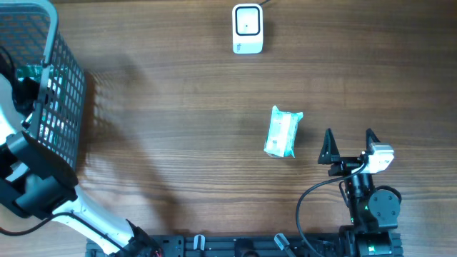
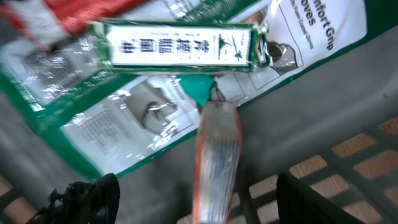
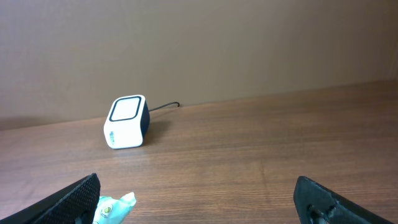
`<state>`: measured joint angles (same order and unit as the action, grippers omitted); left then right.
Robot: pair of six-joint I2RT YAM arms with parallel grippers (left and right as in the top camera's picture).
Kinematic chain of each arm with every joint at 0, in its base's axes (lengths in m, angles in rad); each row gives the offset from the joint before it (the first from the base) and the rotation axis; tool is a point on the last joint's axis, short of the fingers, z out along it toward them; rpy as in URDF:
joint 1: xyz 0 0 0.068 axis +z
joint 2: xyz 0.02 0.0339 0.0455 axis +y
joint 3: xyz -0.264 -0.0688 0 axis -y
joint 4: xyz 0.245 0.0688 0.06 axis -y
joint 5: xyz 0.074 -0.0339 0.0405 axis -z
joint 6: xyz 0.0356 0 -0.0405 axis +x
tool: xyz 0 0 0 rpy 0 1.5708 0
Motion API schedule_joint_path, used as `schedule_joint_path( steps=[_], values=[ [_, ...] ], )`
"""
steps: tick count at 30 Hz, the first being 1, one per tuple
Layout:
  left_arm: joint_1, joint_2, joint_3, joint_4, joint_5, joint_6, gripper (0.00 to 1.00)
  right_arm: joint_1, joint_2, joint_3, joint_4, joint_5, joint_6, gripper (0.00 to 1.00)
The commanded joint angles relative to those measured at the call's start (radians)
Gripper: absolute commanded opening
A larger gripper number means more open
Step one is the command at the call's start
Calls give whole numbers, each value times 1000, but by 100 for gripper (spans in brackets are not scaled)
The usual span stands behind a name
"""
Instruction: Scan the item barcode
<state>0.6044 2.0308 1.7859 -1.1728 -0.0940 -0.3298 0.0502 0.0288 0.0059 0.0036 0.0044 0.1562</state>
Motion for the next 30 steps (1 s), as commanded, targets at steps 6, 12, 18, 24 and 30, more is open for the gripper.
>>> schedule_joint_path(
  steps=[6, 12, 18, 24, 30],
  values=[
    [2, 12, -148, 119, 71, 35, 50, -6, 0, -1, 4, 10, -7, 100],
    [2, 11, -153, 145, 71, 35, 28, -6, 0, -1, 4, 10, -7, 99],
    [3, 9, -152, 153, 75, 35, 8, -6, 0, -1, 4, 10, -7, 100],
    [37, -63, -42, 137, 150, 34, 7, -6, 0, -1, 4, 10, -7, 100],
    [101, -243, 134, 119, 340, 29, 6, -6, 0, -1, 4, 10, -7, 100]
  ],
)
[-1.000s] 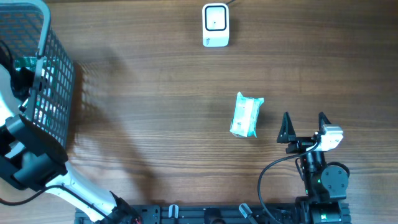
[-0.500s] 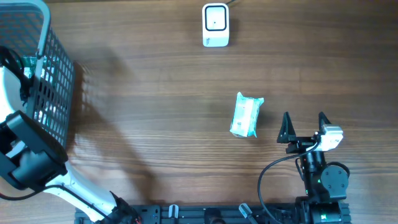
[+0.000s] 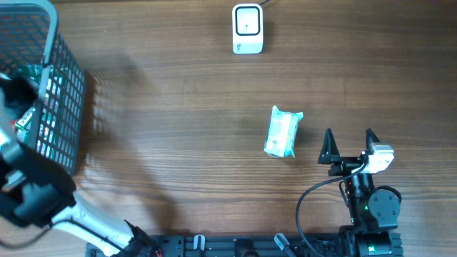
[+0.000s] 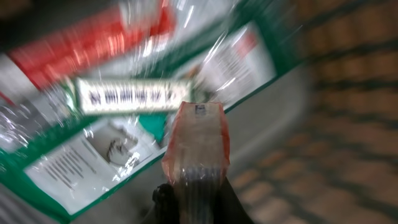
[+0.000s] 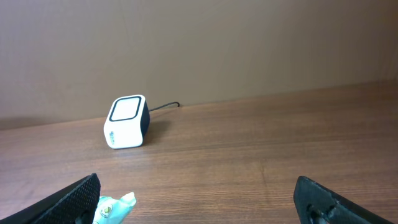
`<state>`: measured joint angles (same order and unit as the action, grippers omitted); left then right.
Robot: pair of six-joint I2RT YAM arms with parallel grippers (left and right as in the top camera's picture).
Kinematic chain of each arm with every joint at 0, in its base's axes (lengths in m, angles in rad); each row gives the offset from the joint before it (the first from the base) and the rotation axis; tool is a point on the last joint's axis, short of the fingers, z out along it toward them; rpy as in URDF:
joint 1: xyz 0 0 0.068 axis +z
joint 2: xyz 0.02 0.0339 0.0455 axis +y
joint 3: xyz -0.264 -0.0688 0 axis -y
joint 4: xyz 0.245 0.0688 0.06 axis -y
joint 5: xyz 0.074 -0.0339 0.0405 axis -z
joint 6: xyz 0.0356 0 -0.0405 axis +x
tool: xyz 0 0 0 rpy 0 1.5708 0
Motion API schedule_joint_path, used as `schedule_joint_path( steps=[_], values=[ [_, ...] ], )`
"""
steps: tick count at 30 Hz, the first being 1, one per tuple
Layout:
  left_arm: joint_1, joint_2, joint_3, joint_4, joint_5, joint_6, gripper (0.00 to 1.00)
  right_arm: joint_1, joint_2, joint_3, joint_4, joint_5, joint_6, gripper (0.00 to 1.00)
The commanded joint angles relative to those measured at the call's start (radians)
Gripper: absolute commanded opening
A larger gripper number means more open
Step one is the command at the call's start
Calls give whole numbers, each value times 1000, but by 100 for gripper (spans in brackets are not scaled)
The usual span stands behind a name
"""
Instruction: Scan the item barcode
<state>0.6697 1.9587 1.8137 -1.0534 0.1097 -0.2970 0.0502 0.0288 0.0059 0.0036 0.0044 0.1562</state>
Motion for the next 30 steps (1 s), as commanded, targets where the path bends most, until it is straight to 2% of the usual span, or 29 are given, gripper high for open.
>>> schedule_joint_path(
  steps=[1, 6, 10, 14, 18, 21, 25, 30],
  values=[
    [41, -213, 118, -1, 148, -19, 6, -6, 0, -1, 4, 10, -7, 100],
    [34, -373, 121, -9, 171, -32, 6, -6, 0, -1, 4, 10, -6, 100],
    [-2, -460, 121, -59, 336, -31, 7, -6, 0, -1, 4, 11, -7, 100],
    [-84, -481, 121, -159, 461, 29, 7, -6, 0, -1, 4, 10, -7, 100],
    [-245, -455, 95, -280, 473, 138, 7, -6, 0, -1, 4, 10, -7, 100],
    [-380, -432, 39, -298, 474, 180, 7, -6, 0, -1, 4, 10, -6, 100],
    [-573, -405, -79, -235, 473, 186, 7, -6, 0, -1, 4, 10, -7, 100],
    [-785, -351, -264, -61, 473, 179, 7, -6, 0, -1, 4, 10, -6, 100]
  ],
)
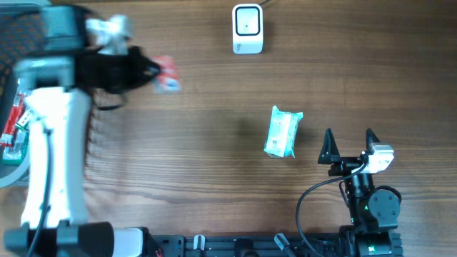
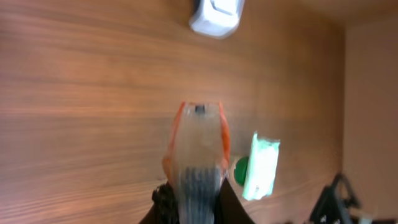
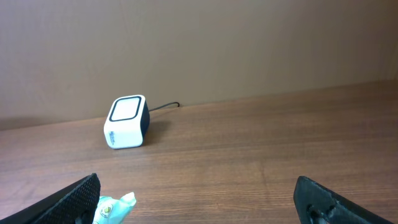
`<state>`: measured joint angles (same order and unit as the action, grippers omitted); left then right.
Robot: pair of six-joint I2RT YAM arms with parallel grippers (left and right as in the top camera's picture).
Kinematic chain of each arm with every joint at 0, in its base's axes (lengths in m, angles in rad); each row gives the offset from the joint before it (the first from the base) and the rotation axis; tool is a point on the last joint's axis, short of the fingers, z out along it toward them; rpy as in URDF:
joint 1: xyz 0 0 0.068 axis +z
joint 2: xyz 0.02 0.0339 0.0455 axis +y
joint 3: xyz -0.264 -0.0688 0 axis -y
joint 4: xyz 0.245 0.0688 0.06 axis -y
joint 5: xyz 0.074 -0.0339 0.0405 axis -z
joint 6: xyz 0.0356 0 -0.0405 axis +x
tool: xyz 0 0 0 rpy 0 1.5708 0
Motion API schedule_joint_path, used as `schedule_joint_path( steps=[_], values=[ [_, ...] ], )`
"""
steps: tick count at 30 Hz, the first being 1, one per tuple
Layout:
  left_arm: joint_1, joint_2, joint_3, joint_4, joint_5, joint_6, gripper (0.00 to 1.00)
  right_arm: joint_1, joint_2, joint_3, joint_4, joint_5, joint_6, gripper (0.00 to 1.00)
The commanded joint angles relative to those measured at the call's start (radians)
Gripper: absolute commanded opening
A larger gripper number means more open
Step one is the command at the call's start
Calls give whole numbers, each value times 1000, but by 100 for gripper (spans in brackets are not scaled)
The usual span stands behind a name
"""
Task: Scan the item barcode
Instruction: 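Carry the orange box with the left gripper and set it beside the tissues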
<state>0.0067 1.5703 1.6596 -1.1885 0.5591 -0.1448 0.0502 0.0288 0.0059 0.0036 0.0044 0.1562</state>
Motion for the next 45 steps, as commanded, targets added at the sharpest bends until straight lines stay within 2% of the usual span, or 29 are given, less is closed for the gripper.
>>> schedule_joint_path(
  steps=[1, 6, 11, 20, 22, 24, 26, 28, 32, 38, 45],
  values=[
    [-149, 50, -136, 102, 24, 21, 7, -6, 0, -1, 4, 10, -7, 100],
    [-304, 140, -304, 338, 13, -73, 7, -6, 0, -1, 4, 10, -6, 100],
    [-403, 245, -395, 530, -29, -173, 6, -6, 0, -1, 4, 10, -7, 100],
    [-505, 392, -405, 676, -45, -213, 9, -6, 0, -1, 4, 10, -7, 100],
    [-514, 404, -405, 681, -55, -212, 15, -6, 0, -1, 4, 10, -7, 100],
    [-517, 405, -405, 677, -87, -212, 34, -6, 0, -1, 4, 10, -6, 100],
    [-517, 404, -405, 677, -112, -212, 59, -6, 0, -1, 4, 11, -7, 99],
    [-511, 399, -401, 676, -112, -212, 100, -6, 0, -1, 4, 11, -7, 100],
    [-489, 354, -372, 649, -166, -212, 100, -6, 0, -1, 4, 10, -7, 100],
    [-493, 200, -256, 504, -365, -212, 100, -6, 0, -1, 4, 10, -6, 100],
    [-573, 79, -246, 516, -359, -211, 100, -6, 0, -1, 4, 11, -7, 100]
  ],
)
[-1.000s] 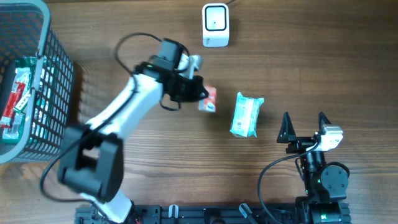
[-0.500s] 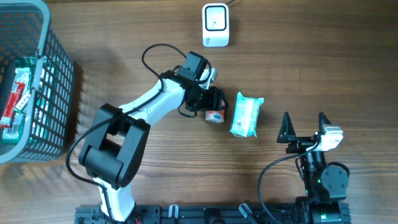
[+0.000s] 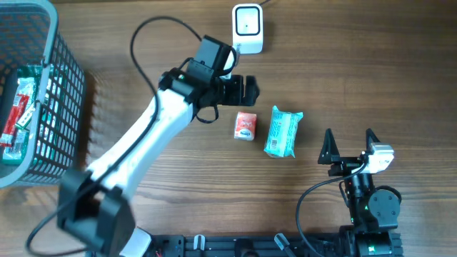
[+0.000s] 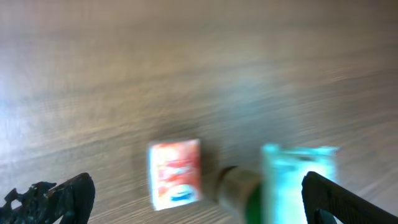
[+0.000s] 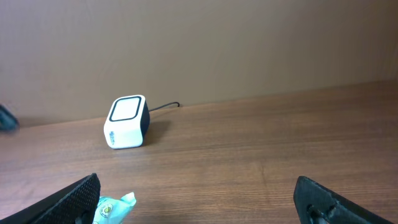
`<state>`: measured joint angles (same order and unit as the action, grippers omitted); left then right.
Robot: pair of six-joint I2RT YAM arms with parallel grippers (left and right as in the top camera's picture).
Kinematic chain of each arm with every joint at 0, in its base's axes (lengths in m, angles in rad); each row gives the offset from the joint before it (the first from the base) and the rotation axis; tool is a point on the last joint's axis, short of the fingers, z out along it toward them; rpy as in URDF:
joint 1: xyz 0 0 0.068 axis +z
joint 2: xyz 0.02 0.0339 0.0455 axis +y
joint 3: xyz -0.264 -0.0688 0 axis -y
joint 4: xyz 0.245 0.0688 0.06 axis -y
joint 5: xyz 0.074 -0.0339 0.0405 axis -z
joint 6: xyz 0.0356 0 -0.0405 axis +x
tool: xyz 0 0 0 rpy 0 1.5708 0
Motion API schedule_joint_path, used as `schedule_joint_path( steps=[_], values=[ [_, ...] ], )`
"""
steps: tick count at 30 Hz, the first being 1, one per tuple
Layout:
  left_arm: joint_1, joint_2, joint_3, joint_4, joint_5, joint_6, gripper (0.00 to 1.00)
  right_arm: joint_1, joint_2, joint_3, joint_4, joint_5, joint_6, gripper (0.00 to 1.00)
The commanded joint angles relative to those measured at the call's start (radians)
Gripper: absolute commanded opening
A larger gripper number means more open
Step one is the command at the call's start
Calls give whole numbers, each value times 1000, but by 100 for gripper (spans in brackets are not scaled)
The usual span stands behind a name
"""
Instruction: Scan the item barcode
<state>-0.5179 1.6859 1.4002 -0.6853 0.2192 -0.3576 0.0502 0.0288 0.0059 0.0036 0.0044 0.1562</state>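
Observation:
A small red and white packet (image 3: 245,126) lies flat on the wooden table, just left of a teal packet (image 3: 283,132). My left gripper (image 3: 246,89) hangs open just beyond the red packet, nothing between its fingers. The left wrist view is blurred: the red packet (image 4: 175,173) and the teal packet (image 4: 298,180) lie below, between the two black fingertips (image 4: 53,196). The white scanner (image 3: 248,28) stands at the far edge, also in the right wrist view (image 5: 127,121). My right gripper (image 3: 350,146) rests open at the near right, empty.
A grey wire basket (image 3: 68,86) with more packaged goods stands at the far left. The scanner's cable runs off the back edge. The left arm stretches diagonally from the near left to the table's middle. The teal packet's corner (image 5: 115,208) shows by the right gripper's left finger.
The left gripper held the red packet above the table right of the basket. Now it is open near the scanner, and the packet lies on the table beside the teal packet.
The left gripper was open in the basket over a red packet, then shut on it there. After that it held the packet over the table beside the basket. Now the packet lies released next to the teal packet. The right arm stayed still throughout.

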Motion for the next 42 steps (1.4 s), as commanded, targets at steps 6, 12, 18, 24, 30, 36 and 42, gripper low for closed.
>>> schedule_joint_path(
  steps=[6, 12, 18, 24, 30, 36, 42],
  values=[
    [-138, -8, 11, 3, -49, -38, 100, -6, 0, -1, 4, 10, -7, 100],
    [-220, -13, 13, -61, -460, -123, 100, -6, 0, -1, 4, 10, -7, 100],
    [-134, -93, 14, -154, -599, -152, 100, -6, 0, -1, 4, 11, -6, 100],
    [68, -154, 14, -246, -586, -152, 100, -6, 0, -1, 4, 10, -6, 100],
    [220, -154, 14, -322, -576, -152, 100, -6, 0, -1, 4, 10, -7, 100],
    [269, -154, 14, -330, -576, -152, 100, -6, 0, -1, 4, 10, -7, 100],
    [269, -154, 14, -329, -576, -151, 100, -6, 0, -1, 4, 10, -7, 100]
  ],
)
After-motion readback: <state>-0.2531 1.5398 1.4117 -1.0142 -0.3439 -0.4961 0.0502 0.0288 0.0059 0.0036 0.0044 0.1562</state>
